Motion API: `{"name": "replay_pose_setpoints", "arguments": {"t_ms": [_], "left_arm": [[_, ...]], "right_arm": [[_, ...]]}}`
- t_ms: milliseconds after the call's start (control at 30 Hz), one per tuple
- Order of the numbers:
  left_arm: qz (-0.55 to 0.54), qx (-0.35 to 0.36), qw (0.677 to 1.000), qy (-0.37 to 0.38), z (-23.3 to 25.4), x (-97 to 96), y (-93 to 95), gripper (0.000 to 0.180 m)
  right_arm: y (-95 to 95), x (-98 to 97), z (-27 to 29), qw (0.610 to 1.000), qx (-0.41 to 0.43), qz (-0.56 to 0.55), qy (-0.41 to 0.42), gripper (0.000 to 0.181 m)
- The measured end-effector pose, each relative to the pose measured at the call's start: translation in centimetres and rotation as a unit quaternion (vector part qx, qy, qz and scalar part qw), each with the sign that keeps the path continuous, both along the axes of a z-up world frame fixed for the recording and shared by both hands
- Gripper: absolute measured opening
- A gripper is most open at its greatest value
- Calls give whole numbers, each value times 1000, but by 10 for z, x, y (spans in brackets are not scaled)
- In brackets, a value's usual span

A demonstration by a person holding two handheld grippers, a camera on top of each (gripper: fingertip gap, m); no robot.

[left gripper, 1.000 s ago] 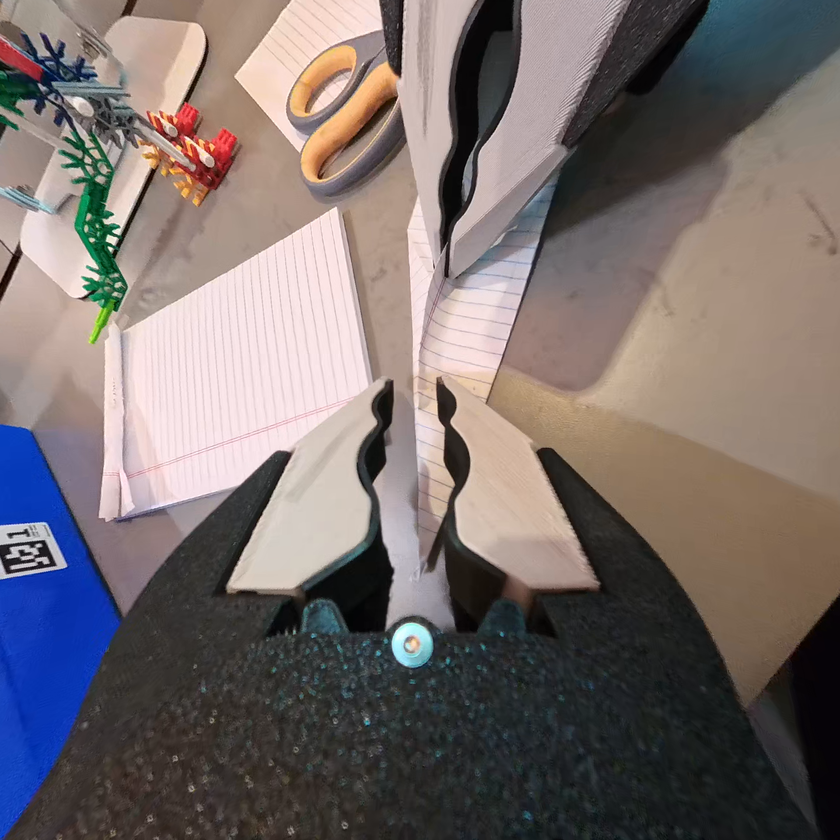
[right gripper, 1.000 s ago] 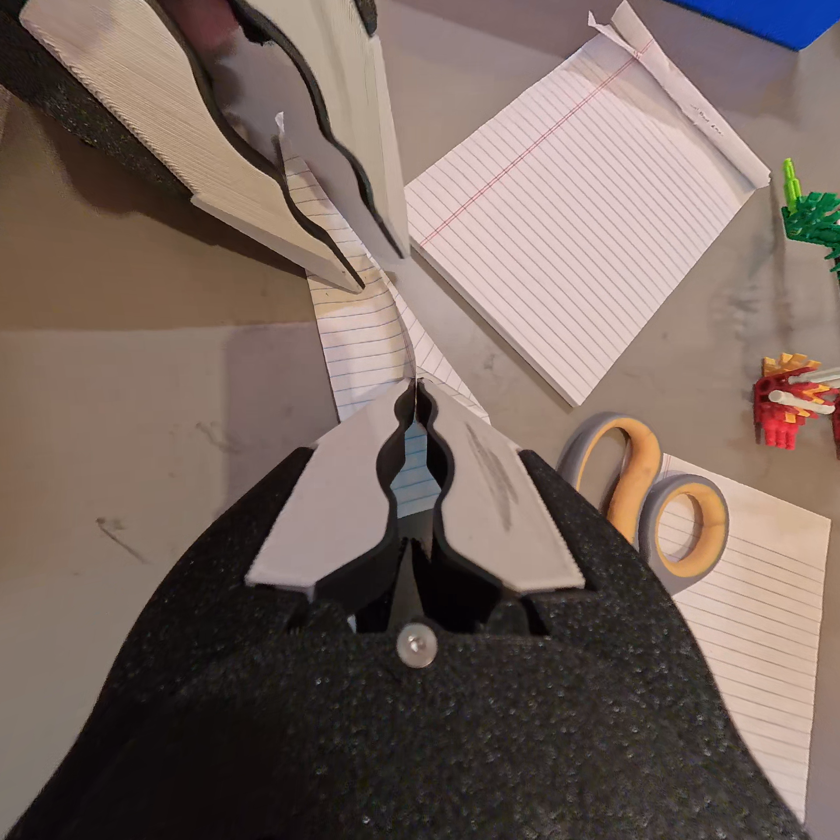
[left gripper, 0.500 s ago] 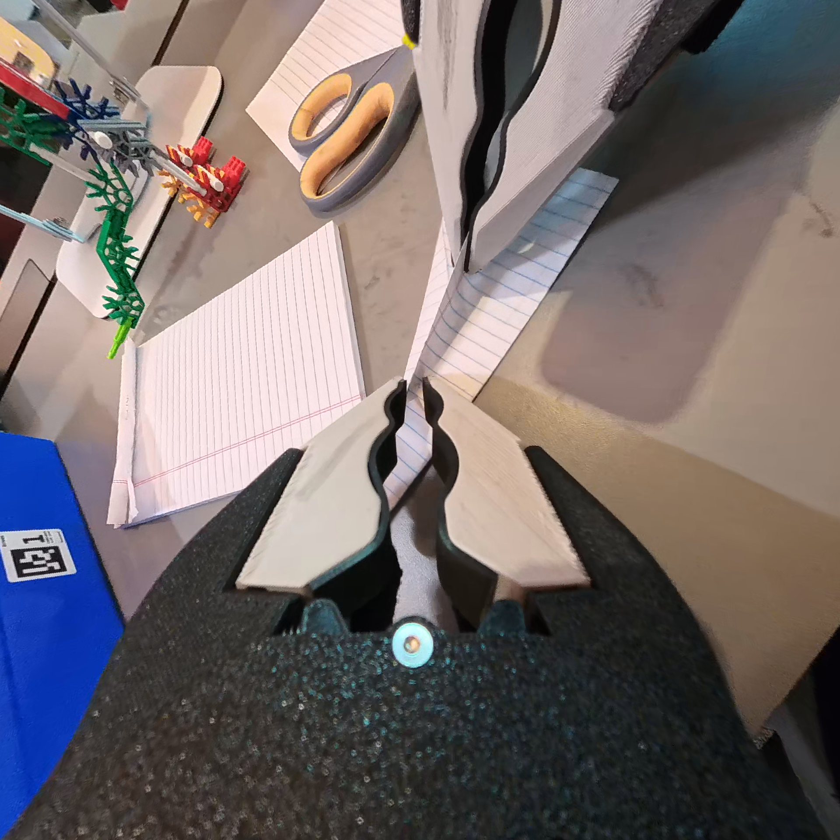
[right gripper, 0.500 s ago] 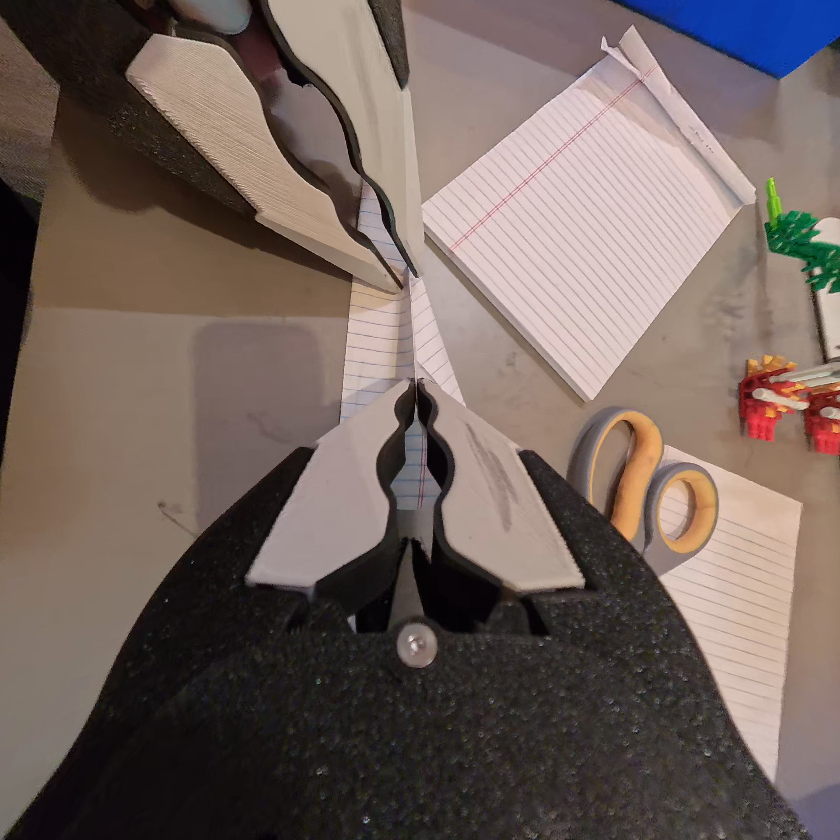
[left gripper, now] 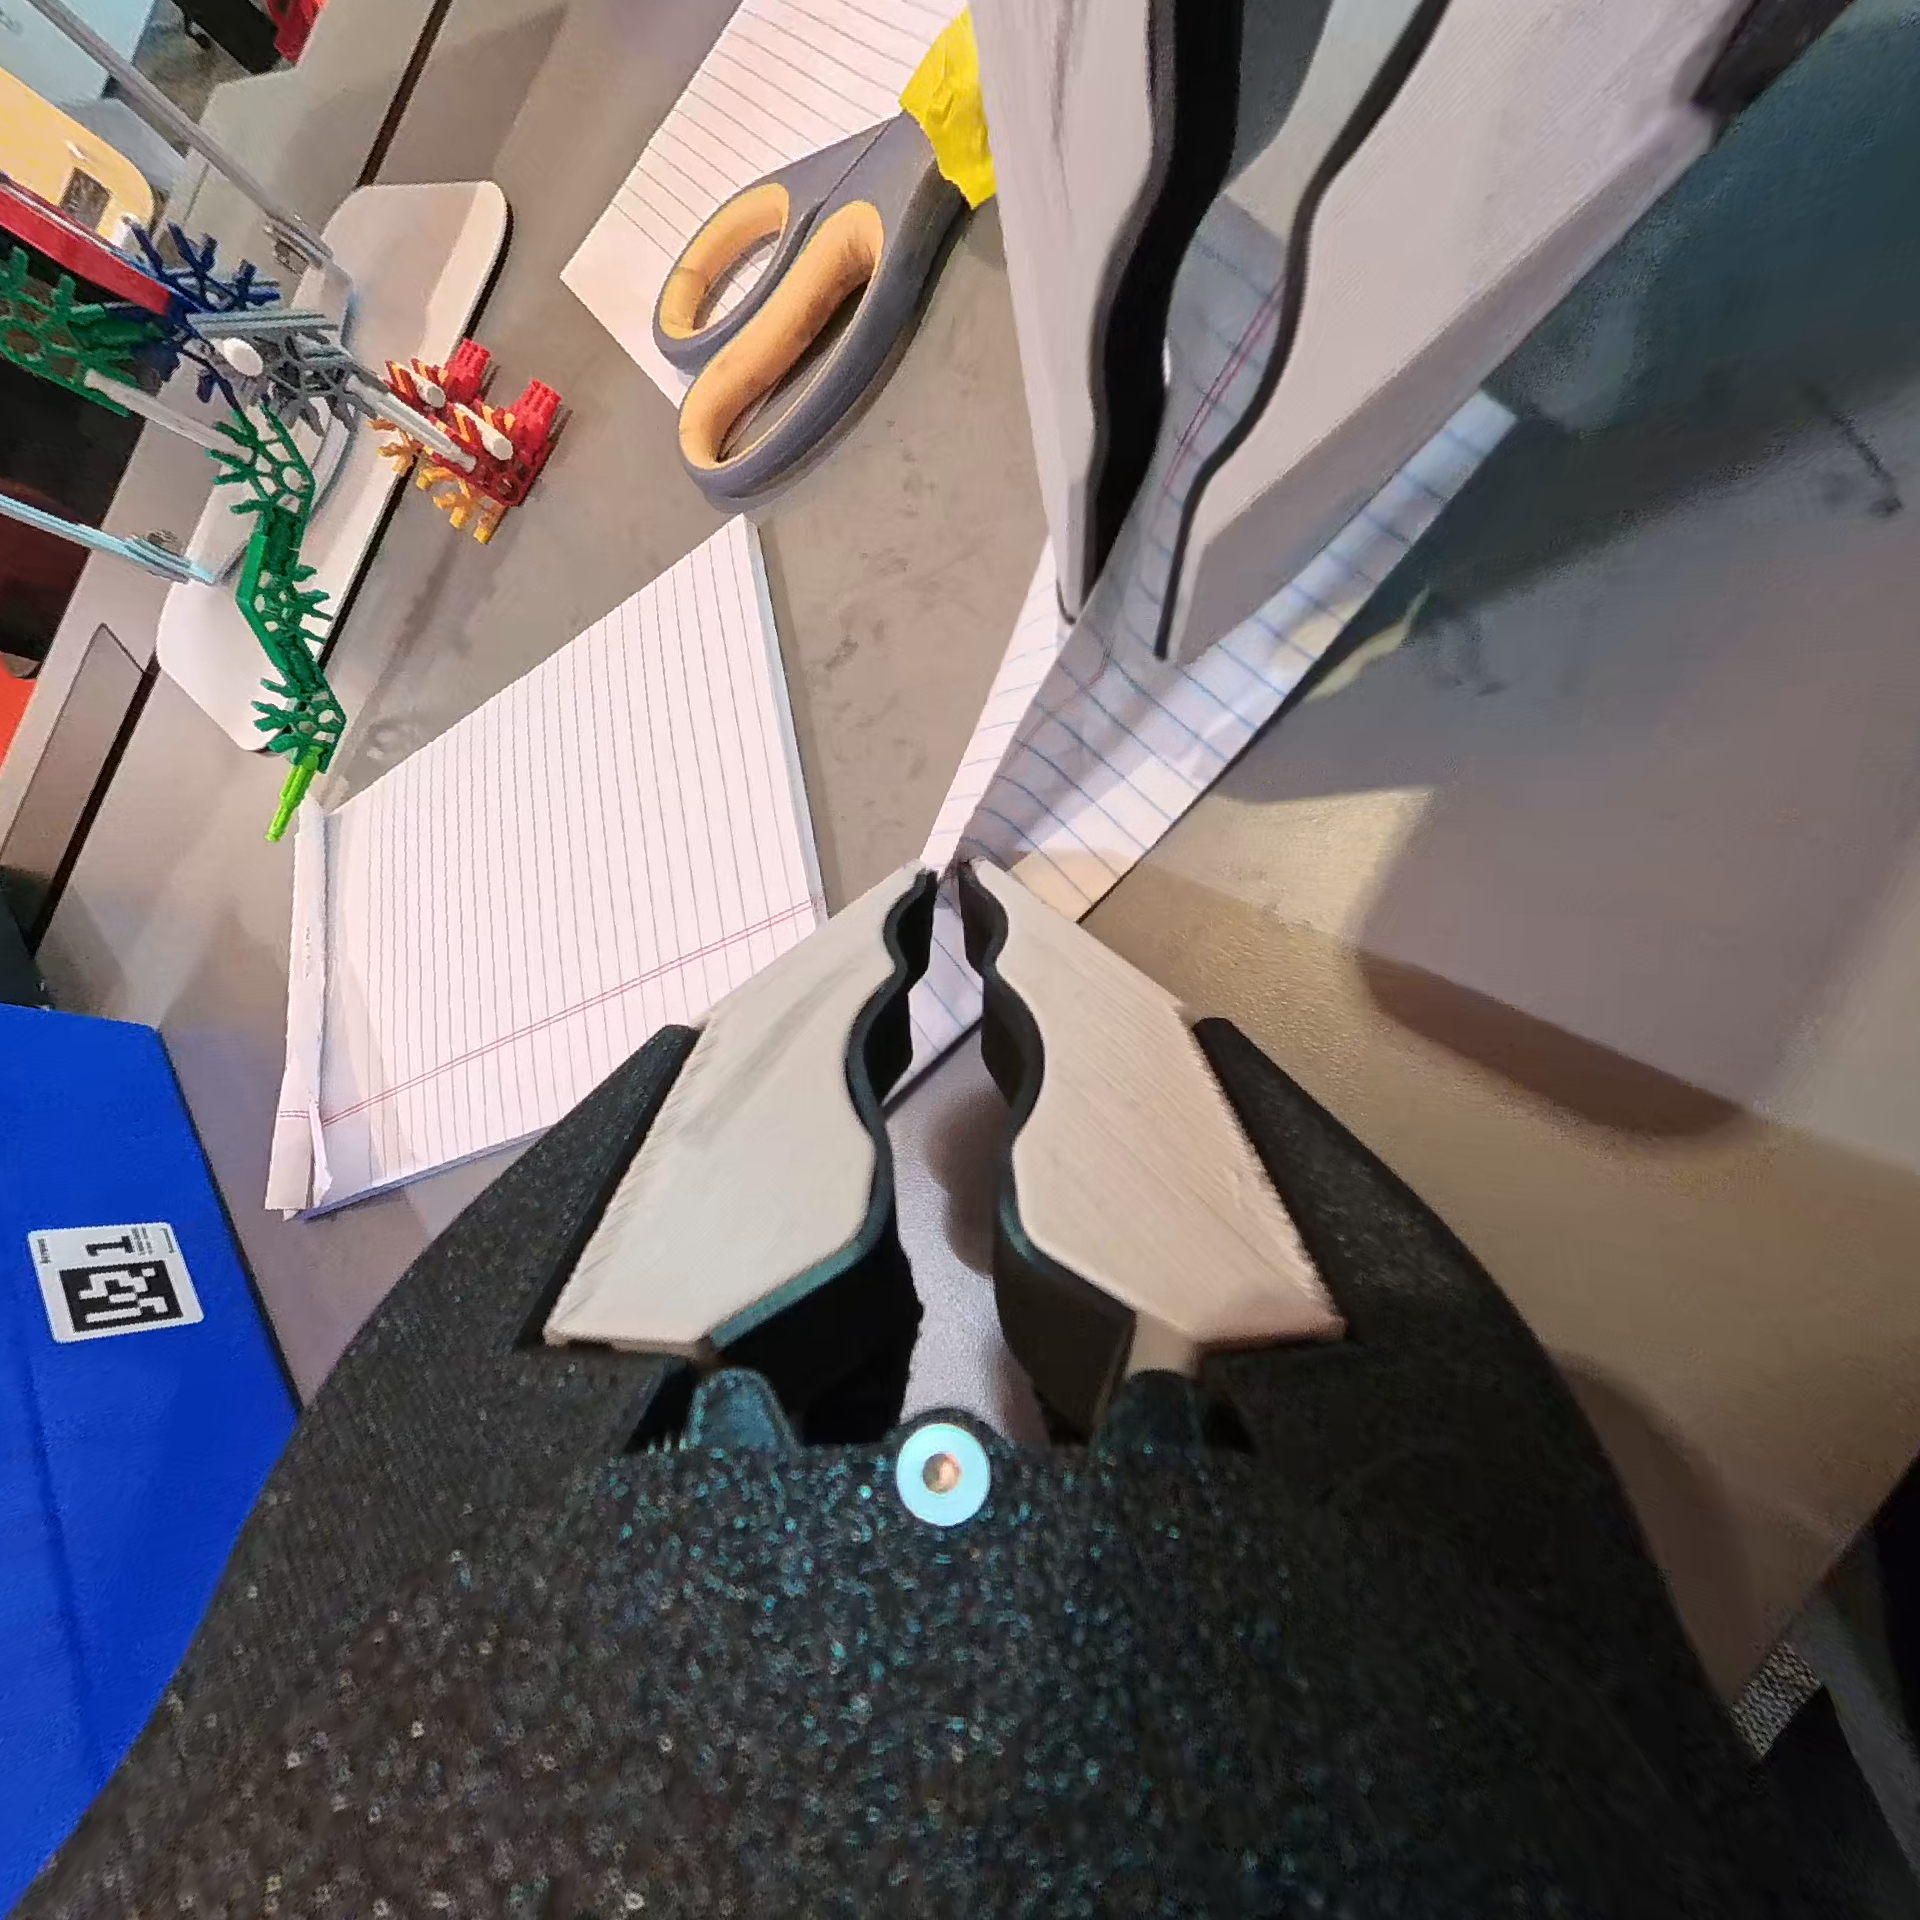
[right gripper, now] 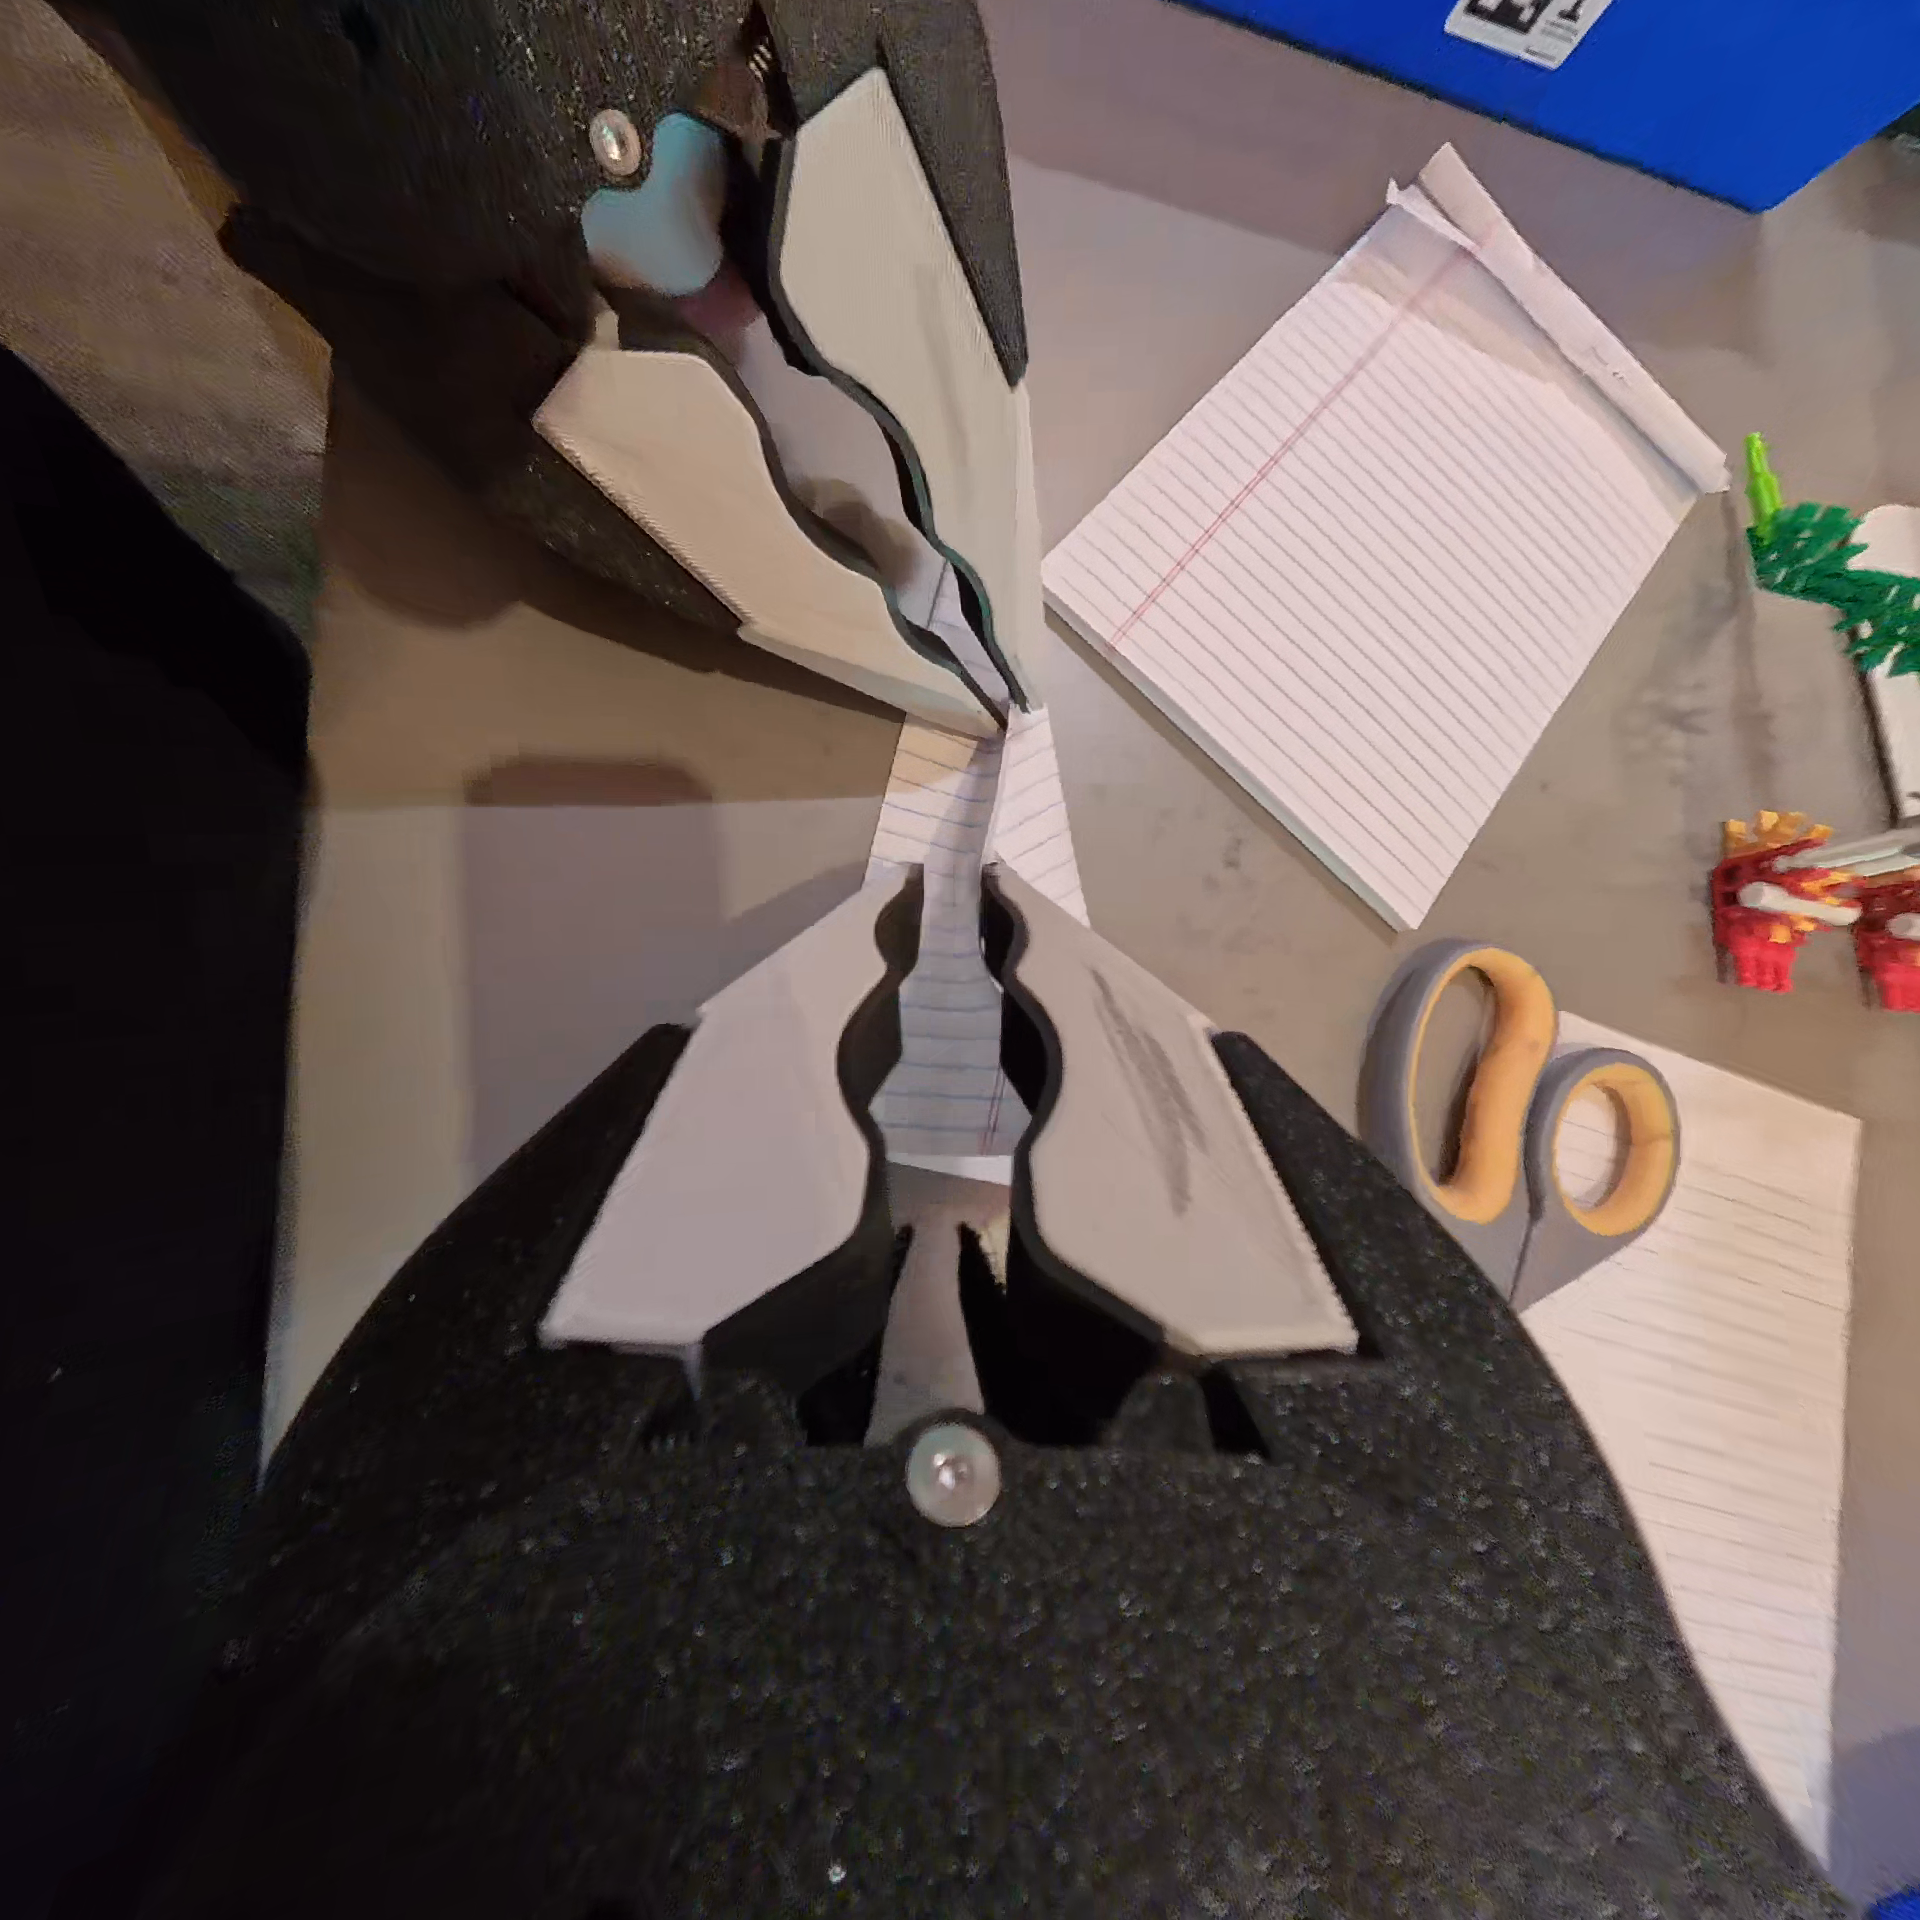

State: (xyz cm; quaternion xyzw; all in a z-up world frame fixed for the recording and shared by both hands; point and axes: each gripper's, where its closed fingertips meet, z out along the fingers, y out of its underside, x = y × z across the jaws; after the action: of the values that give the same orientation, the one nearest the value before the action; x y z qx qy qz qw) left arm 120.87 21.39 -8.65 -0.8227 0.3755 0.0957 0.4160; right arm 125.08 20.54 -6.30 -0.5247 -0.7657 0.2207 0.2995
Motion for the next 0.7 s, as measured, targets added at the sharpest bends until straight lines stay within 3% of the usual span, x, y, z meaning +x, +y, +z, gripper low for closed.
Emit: {"name": "replay_pose_setpoints", "arguments": {"t_ms": [400, 500, 700], "left_arm": [[-3, 4, 1000, 7, 0, 1, 0, 3], [-5, 7, 1000, 12, 0, 1, 0, 2], [-11, 11, 1000, 21, 0, 2, 0, 1]], "right_arm": [[0, 20, -2, 993, -113, -28, -4, 8], [1, 22, -5, 994, -105, -32, 1, 0], [-6, 22, -4, 996, -89, -10, 9, 0]]}}
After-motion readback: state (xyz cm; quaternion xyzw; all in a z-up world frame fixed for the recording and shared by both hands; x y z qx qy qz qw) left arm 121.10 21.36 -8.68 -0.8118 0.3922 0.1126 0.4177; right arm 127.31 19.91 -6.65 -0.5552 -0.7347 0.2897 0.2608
